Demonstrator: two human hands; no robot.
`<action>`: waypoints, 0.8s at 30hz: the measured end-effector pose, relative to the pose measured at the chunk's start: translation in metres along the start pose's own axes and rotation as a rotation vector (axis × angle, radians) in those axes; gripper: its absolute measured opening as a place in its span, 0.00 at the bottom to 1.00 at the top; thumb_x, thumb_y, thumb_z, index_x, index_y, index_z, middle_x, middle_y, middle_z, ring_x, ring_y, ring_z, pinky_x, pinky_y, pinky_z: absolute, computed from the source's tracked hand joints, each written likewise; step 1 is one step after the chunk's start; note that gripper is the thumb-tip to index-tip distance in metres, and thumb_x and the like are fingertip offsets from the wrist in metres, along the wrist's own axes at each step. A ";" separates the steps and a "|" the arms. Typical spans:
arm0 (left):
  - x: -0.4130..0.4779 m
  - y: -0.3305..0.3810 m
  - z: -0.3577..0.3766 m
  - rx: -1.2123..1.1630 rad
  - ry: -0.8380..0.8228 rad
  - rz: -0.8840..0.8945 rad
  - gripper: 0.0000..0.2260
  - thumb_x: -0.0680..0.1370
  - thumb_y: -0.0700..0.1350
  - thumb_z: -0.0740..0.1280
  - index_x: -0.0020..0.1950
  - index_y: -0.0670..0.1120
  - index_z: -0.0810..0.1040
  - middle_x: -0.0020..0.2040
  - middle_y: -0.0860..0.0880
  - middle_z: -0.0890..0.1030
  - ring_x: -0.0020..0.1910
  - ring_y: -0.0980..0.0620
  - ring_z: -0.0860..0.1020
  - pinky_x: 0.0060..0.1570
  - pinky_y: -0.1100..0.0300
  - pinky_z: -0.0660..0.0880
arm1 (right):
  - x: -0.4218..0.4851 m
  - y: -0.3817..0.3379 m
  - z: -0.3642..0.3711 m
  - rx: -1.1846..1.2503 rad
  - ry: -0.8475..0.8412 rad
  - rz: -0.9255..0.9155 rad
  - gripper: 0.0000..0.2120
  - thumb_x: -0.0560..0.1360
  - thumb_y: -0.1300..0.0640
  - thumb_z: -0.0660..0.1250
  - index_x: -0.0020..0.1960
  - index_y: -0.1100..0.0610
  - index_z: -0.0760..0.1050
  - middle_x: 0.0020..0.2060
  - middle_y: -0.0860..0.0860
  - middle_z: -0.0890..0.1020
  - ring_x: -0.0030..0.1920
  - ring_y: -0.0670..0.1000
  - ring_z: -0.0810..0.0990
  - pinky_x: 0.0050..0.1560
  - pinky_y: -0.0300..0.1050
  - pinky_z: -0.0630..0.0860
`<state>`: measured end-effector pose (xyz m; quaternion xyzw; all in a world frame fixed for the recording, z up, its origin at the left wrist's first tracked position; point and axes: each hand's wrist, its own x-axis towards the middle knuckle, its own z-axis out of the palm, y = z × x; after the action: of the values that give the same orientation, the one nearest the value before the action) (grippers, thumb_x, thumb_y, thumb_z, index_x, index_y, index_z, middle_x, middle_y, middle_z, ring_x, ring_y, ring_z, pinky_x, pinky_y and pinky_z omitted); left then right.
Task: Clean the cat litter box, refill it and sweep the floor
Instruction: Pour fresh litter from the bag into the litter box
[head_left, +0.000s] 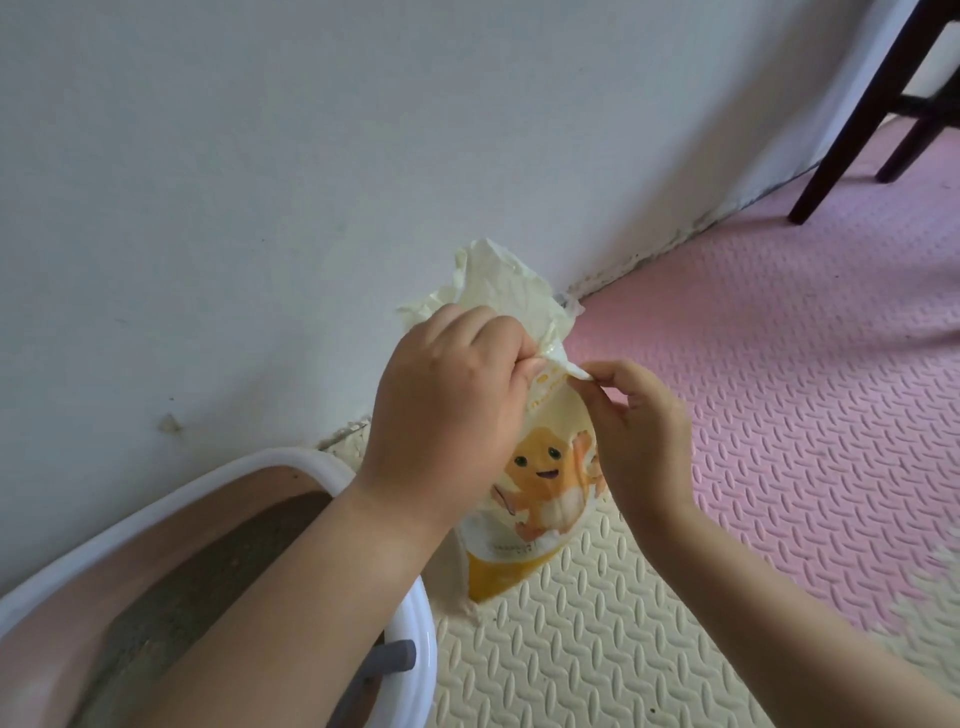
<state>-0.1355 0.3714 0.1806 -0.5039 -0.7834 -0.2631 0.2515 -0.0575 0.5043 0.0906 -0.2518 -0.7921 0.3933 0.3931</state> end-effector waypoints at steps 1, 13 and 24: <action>-0.002 0.004 -0.001 -0.009 0.001 0.004 0.06 0.74 0.42 0.68 0.38 0.43 0.75 0.35 0.49 0.76 0.37 0.48 0.73 0.36 0.53 0.73 | -0.002 0.001 -0.005 0.005 -0.004 -0.002 0.04 0.74 0.62 0.69 0.46 0.54 0.81 0.37 0.40 0.80 0.39 0.42 0.79 0.41 0.29 0.74; -0.027 0.034 0.009 -0.206 0.045 -0.161 0.06 0.75 0.45 0.69 0.39 0.45 0.77 0.37 0.53 0.77 0.40 0.53 0.73 0.42 0.64 0.69 | -0.021 0.012 -0.042 0.009 -0.058 -0.003 0.04 0.74 0.62 0.69 0.47 0.55 0.80 0.40 0.44 0.83 0.41 0.39 0.81 0.43 0.31 0.77; -0.064 0.021 0.006 -0.049 0.008 -0.059 0.17 0.77 0.45 0.68 0.64 0.42 0.77 0.51 0.48 0.81 0.49 0.49 0.77 0.51 0.56 0.73 | -0.042 0.033 -0.020 0.040 -0.301 0.130 0.19 0.75 0.46 0.63 0.65 0.48 0.67 0.48 0.43 0.78 0.43 0.41 0.78 0.42 0.39 0.74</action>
<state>-0.0936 0.3410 0.1375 -0.4853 -0.7903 -0.2915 0.2345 -0.0147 0.5020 0.0531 -0.2332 -0.8160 0.4668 0.2487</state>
